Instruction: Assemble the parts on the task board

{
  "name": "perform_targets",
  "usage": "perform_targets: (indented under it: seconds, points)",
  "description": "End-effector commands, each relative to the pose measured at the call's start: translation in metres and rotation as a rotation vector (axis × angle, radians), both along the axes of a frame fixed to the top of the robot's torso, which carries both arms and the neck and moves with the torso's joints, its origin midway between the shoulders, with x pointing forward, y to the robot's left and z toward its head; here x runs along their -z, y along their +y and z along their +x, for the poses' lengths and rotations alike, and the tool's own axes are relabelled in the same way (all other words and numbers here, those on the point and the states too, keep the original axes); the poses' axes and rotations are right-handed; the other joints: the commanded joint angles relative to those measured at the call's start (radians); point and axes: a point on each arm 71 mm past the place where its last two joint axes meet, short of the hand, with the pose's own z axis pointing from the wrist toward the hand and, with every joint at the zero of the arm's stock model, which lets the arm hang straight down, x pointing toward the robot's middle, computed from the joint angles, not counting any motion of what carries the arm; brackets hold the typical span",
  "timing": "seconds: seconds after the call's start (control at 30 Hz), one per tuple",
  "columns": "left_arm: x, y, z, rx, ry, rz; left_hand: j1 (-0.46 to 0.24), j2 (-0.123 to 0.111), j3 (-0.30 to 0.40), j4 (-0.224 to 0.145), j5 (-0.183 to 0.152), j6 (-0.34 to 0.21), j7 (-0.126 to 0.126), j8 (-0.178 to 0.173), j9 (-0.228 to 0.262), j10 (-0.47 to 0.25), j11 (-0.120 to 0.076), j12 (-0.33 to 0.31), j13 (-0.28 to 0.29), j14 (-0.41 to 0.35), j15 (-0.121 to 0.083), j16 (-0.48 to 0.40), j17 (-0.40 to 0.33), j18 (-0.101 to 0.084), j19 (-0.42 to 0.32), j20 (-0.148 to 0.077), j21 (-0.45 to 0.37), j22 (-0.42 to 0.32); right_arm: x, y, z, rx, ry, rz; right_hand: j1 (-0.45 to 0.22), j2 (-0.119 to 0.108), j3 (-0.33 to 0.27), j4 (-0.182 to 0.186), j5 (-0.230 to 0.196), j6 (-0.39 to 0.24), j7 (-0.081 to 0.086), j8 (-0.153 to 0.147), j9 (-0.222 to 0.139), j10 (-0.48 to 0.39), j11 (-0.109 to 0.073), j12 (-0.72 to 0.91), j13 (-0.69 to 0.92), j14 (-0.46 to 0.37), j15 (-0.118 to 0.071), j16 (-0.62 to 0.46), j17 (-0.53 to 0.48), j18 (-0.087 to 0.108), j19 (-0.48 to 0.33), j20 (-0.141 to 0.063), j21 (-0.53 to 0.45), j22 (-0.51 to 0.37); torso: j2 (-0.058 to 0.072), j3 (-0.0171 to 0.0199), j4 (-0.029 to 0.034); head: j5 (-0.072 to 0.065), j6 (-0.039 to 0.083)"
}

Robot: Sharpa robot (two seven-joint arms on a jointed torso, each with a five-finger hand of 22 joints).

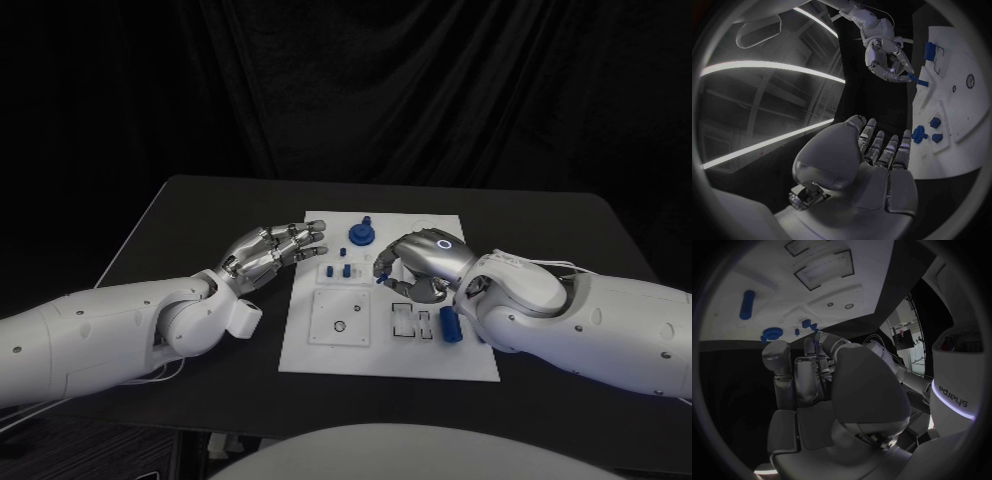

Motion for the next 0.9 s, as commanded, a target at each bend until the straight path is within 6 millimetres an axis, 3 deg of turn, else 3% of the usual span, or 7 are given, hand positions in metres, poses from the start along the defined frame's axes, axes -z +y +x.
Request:
perform_targets:
  seconds: [0.03, 0.33, 0.5, 0.73, 0.9]
  points:
    - [-0.005, -0.001, 0.001, -0.02, -0.065, -0.056, -0.011, 0.0, 0.006, 0.003, 0.005, 0.003, 0.006, 0.006, 0.001, -0.003, 0.005, -0.001, -0.001, 0.0, 0.002, 0.003, 0.001, -0.009, 0.003, 0.0, 0.0, -0.001, 0.011, 0.009, -0.002, -0.029, -0.004, -0.084, 0.005, -0.004, -0.008, 0.0, -0.004, 0.0, 0.0, -0.007, 0.0, 0.007, -0.002, -0.003, -0.001, 0.006, -0.001, 0.006, 0.001, -0.015, 0.004, 0.0, 0.003, 0.108, 0.0, 0.0002, 0.0002, 0.002, -0.009]
    - [-0.004, -0.002, 0.001, -0.018, -0.064, -0.057, -0.013, 0.0, 0.009, 0.004, 0.005, 0.004, 0.006, 0.006, 0.002, -0.003, 0.006, 0.0, -0.001, 0.001, 0.003, 0.004, 0.002, -0.009, 0.005, 0.0, 0.0, 0.002, 0.025, 0.03, -0.002, -0.07, -0.013, -0.117, 0.003, -0.004, -0.01, 0.001, -0.004, -0.001, 0.001, -0.009, 0.0, 0.007, -0.001, -0.007, -0.002, 0.006, -0.001, 0.004, -0.002, -0.014, 0.003, 0.0, -0.004, 0.106, 0.0, -0.0006, -0.0002, 0.009, -0.021]
    - [-0.003, -0.003, 0.001, -0.018, -0.063, -0.057, -0.014, 0.0, 0.01, 0.005, 0.005, 0.004, 0.006, 0.007, 0.002, -0.002, 0.006, 0.001, -0.001, 0.001, 0.003, 0.004, 0.002, -0.009, 0.006, 0.0, 0.001, 0.003, 0.03, 0.039, -0.003, -0.085, -0.015, -0.128, 0.001, -0.005, -0.011, 0.003, -0.005, -0.002, 0.001, -0.01, -0.001, 0.007, -0.001, -0.009, -0.003, 0.006, 0.0, 0.004, -0.002, -0.014, 0.004, 0.0, -0.003, 0.106, 0.001, -0.001, 0.0027, 0.006, -0.021]
    - [-0.001, -0.004, 0.0, -0.018, -0.062, -0.059, -0.016, 0.0, 0.012, 0.007, 0.004, 0.006, 0.007, 0.007, 0.002, -0.001, 0.006, 0.003, 0.0, 0.003, 0.003, 0.007, 0.002, -0.008, 0.008, 0.0, 0.001, 0.005, 0.036, 0.042, -0.002, -0.085, -0.01, -0.137, 0.001, -0.005, -0.011, 0.003, -0.005, -0.002, 0.001, -0.01, -0.001, 0.007, -0.001, -0.01, -0.003, 0.006, 0.0, 0.004, -0.002, -0.014, 0.004, 0.0, -0.003, 0.106, 0.0, -0.0004, -0.0012, 0.013, -0.021]
    - [0.0, -0.003, 0.0, -0.019, -0.059, -0.058, -0.017, -0.001, 0.014, 0.008, 0.005, 0.006, 0.007, 0.007, 0.002, -0.001, 0.006, 0.004, 0.0, 0.004, 0.002, 0.008, 0.003, -0.008, 0.009, 0.0, 0.002, 0.005, 0.039, 0.041, -0.001, -0.078, -0.006, -0.144, 0.0, -0.005, -0.012, 0.003, -0.006, -0.002, 0.001, -0.01, -0.001, 0.007, -0.001, -0.01, -0.003, 0.006, 0.0, 0.004, -0.002, -0.014, 0.005, 0.0, -0.001, 0.107, 0.0, -0.001, 0.0009, 0.011, -0.021]
